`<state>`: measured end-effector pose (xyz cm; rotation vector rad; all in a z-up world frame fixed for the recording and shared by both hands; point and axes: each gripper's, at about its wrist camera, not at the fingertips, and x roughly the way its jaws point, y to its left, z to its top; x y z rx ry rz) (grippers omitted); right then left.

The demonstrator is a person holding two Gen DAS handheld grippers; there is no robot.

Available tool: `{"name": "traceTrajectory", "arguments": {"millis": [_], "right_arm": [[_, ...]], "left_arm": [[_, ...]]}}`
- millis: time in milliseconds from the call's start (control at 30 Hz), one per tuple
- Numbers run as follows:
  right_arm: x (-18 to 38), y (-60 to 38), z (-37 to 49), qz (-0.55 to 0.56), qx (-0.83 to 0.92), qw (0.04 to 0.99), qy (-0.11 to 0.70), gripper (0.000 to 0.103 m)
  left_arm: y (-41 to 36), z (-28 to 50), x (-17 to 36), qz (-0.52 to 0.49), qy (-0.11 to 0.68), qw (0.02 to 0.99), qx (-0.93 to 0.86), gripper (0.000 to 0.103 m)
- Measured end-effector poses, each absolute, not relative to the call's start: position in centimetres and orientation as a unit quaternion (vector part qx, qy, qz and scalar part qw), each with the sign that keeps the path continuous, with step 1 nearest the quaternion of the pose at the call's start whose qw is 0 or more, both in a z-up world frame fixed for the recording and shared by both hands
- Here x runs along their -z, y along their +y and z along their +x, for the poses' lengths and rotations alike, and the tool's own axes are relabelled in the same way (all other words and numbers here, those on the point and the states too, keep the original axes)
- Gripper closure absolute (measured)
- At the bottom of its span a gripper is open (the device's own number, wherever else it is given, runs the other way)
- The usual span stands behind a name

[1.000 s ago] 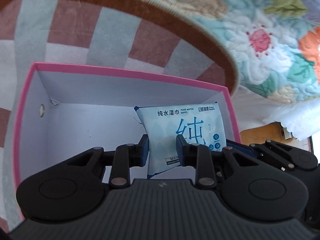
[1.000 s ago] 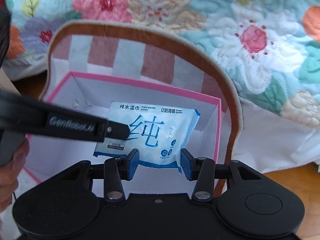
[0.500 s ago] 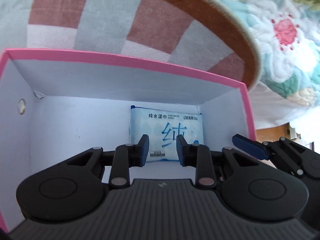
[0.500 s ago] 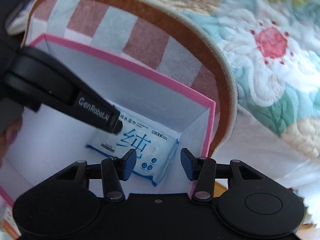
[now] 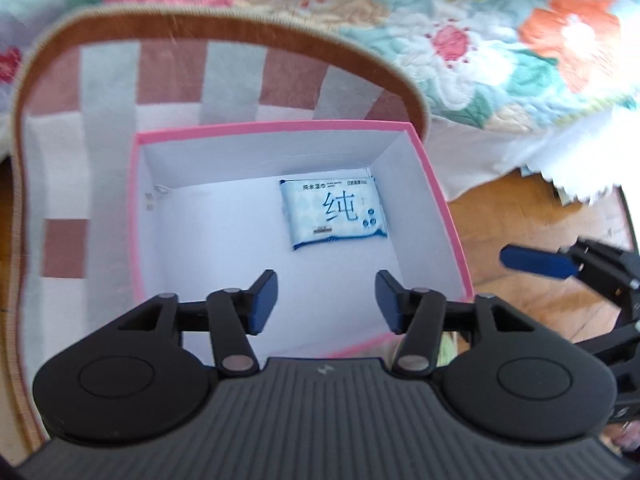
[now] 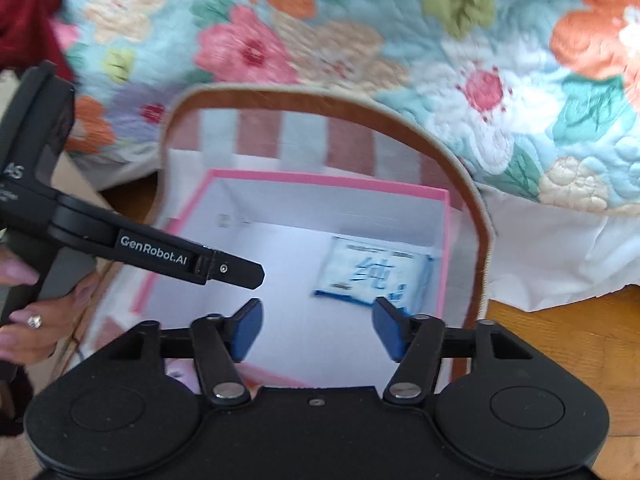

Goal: Organize objects
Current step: 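Raise both grippers and move them to the small white wipes pack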

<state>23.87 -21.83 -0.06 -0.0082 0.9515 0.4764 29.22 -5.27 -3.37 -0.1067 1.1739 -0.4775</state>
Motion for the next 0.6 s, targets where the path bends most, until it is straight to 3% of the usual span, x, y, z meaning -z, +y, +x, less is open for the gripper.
{"name": "traceTrajectory", "arguments": {"millis": [67,333,600], "right_arm": [[-1.1,-21.4,22.5,-0.005,-0.241,0.861,0.449,0.025],[-4.1,-18.7,16.6,-0.038,-0.288,0.846,0.448,0.019],[-2.9,-15.9,12.2,0.005,-0.368,0.784,0.499,0.018]], "left_arm": [[-4.3,27.6,1.6,-0.032,0.539,0.812,0.223,0.036],[0.8,20.6,-2.4,0.001,0.494,0.842,0.215,0.015],[3.9,15.6,0.1,-0.012,0.524,0.826,0.208,0.014]]}}
